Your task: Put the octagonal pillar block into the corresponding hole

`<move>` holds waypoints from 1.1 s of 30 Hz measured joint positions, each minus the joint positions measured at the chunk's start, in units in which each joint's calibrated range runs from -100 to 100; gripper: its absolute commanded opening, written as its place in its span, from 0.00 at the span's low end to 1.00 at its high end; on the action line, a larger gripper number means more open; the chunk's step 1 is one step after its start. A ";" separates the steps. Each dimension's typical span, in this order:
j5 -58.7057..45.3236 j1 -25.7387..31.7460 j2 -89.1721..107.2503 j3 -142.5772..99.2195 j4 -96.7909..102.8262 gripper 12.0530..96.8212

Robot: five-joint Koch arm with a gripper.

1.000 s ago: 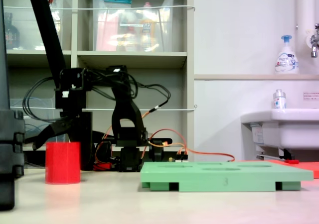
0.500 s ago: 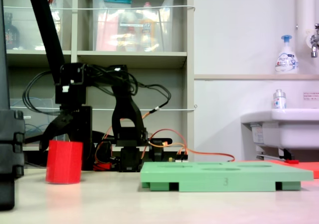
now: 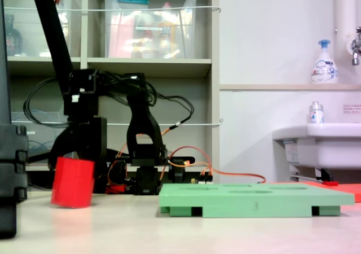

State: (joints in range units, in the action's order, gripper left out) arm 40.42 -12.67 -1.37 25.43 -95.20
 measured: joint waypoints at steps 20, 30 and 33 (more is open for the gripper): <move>9.43 9.23 27.91 -1.18 -0.49 0.20; 23.88 20.66 25.44 3.04 -0.78 0.20; 25.15 21.93 21.61 8.82 -0.98 0.20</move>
State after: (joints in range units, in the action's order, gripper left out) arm 65.57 9.26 20.25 34.25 -96.18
